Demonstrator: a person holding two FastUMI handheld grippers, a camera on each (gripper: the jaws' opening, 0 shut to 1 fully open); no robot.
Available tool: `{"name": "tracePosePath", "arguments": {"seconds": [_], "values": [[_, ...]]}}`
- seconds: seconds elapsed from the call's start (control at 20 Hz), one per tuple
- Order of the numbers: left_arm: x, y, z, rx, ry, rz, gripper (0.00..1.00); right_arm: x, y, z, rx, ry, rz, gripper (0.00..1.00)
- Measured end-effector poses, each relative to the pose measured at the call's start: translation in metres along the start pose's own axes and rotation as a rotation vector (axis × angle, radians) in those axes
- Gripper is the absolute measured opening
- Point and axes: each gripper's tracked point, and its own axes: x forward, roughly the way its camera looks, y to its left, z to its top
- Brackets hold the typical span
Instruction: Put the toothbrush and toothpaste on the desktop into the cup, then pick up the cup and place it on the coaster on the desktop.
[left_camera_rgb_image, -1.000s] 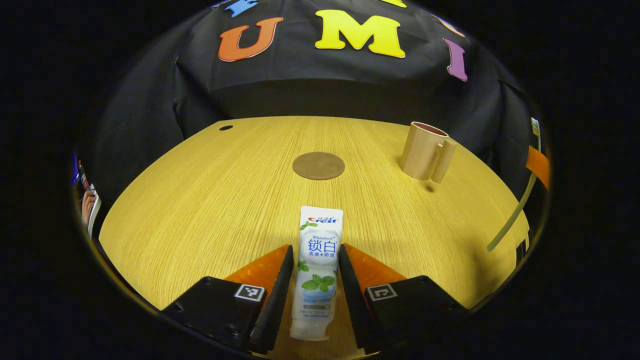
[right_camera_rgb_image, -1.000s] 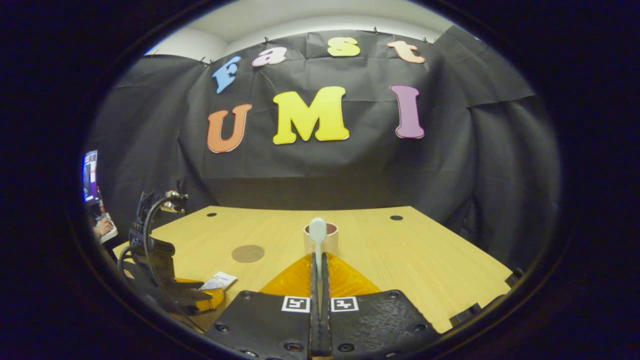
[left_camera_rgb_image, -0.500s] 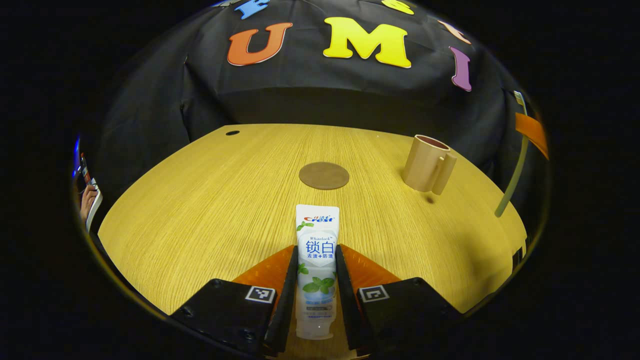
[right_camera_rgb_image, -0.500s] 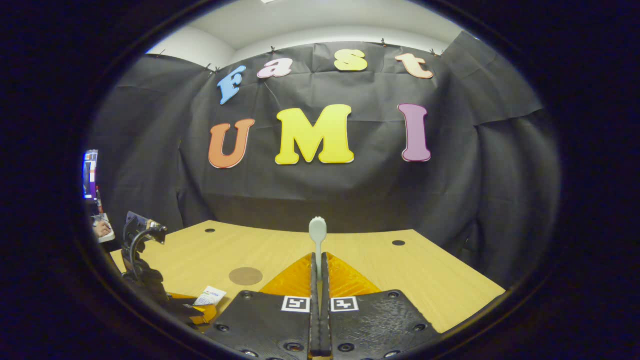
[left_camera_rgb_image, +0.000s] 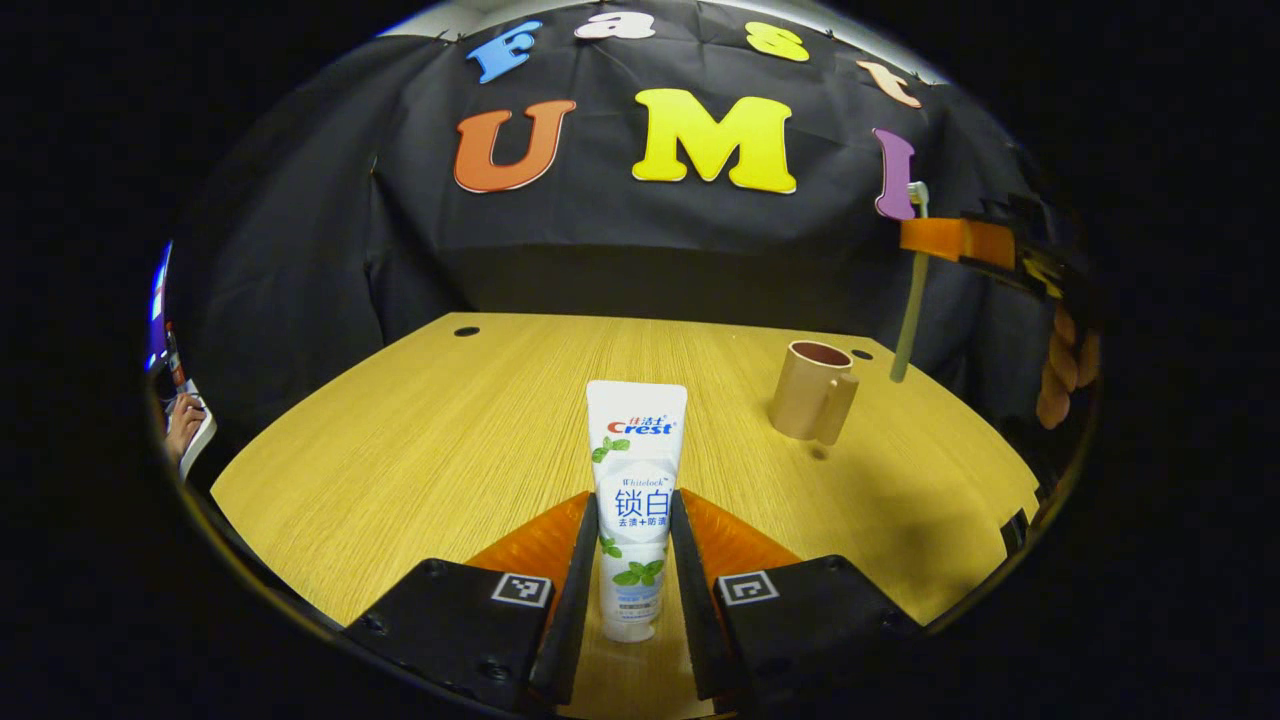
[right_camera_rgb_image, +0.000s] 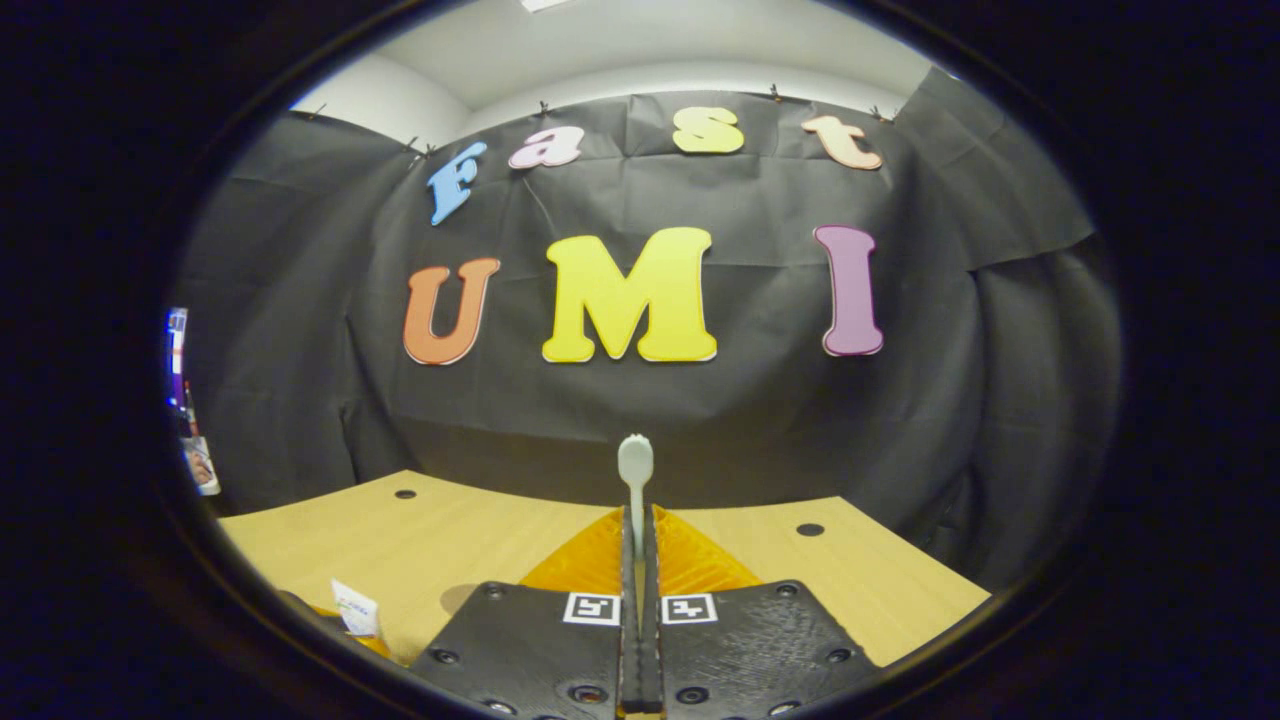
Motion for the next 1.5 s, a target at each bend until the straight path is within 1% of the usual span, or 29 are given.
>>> {"name": "tracePosePath", "arguments": {"seconds": [0.05, 0.1, 0.2, 0.3, 0.4, 0.5, 0.6, 0.65, 0.7, 0.75, 0.8, 0.85, 0.9, 0.95, 1.05, 1.15, 1.2, 1.25, 1.3, 1.35, 1.45, 1.5], "values": [[-0.005, -0.001, 0.007, 0.005, -0.025, 0.001, 0.46, 0.010, 0.001, 0.000, -0.002, 0.001, 0.004, 0.00], [-0.009, 0.000, 0.016, 0.011, -0.064, 0.004, 0.44, 0.020, 0.002, 0.000, -0.003, 0.002, 0.008, 0.00], [-0.013, 0.001, 0.026, 0.028, -0.105, 0.008, 0.42, 0.039, -0.001, -0.005, -0.001, 0.019, -0.004, 0.00], [-0.007, -0.003, 0.017, 0.013, -0.071, -0.005, 0.41, 0.054, -0.001, -0.014, 0.021, 0.045, -0.003, 0.01], [0.005, -0.003, -0.004, -0.004, 0.005, -0.008, 0.42, 0.061, 0.000, -0.022, 0.033, 0.068, 0.003, 0.00], [0.016, -0.001, -0.018, -0.027, 0.063, 0.003, 0.42, 0.065, -0.003, -0.022, 0.032, 0.062, 0.001, 0.01], [0.026, 0.006, -0.023, -0.041, 0.096, 0.022, 0.42, 0.067, -0.007, -0.021, 0.021, 0.056, -0.007, 0.00], [0.033, 0.014, -0.025, -0.057, 0.112, 0.047, 0.42, 0.066, -0.008, -0.018, 0.014, 0.052, -0.005, 0.00], [0.038, 0.015, -0.029, -0.066, 0.133, 0.053, 0.55, 0.064, -0.009, -0.014, 0.014, 0.040, -0.002, 0.00], [0.044, 0.013, -0.034, -0.073, 0.163, 0.044, 0.51, 0.063, -0.010, -0.009, 0.016, 0.028, 0.000, 0.00], [0.050, 0.010, -0.040, -0.087, 0.202, 0.035, 0.55, 0.061, -0.013, -0.006, 0.018, 0.019, -0.002, 0.00], [0.054, 0.007, -0.047, -0.112, 0.238, 0.024, 0.55, 0.059, -0.015, -0.001, 0.025, 0.012, 0.001, 0.01], [0.058, 0.005, -0.050, -0.131, 0.265, 0.025, 0.67, 0.057, -0.015, 0.004, 0.035, 0.004, 0.007, 0.00], [0.063, 0.004, -0.053, -0.133, 0.288, 0.034, 0.57, 0.055, -0.016, 0.010, 0.043, -0.004, 0.010, 0.00], [0.068, 0.008, -0.057, -0.115, 0.319, 0.058, 0.57, 0.050, -0.019, 0.022, 0.043, -0.027, 0.014, 0.00], [0.074, 0.005, -0.064, -0.132, 0.368, 0.059, 0.57, 0.044, -0.018, 0.034, 0.031, -0.052, 0.019, 0.00], [0.077, 0.007, -0.061, -0.120, 0.350, 0.059, 0.57, 0.042, -0.015, 0.038, 0.021, -0.064, 0.023, 0.00], [0.078, 0.007, -0.062, -0.114, 0.370, 0.062, 0.68, 0.041, -0.015, 0.042, 0.011, -0.076, 0.023, 0.00], [0.080, 0.008, -0.059, -0.105, 0.367, 0.065, 0.56, 0.042, -0.014, 0.043, -0.002, -0.086, 0.022, 0.00], [0.082, 0.008, -0.059, -0.107, 0.374, 0.065, 0.56, 0.043, -0.012, 0.044, -0.014, -0.091, 0.023, 0.00], [0.087, 0.009, -0.053, -0.118, 0.358, 0.058, 0.50, 0.049, -0.006, 0.038, -0.025, -0.083, 0.033, 0.00], [0.091, 0.009, -0.051, -0.129, 0.347, 0.053, 0.53, 0.054, -0.006, 0.033, -0.019, -0.068, 0.035, 0.01]]}}
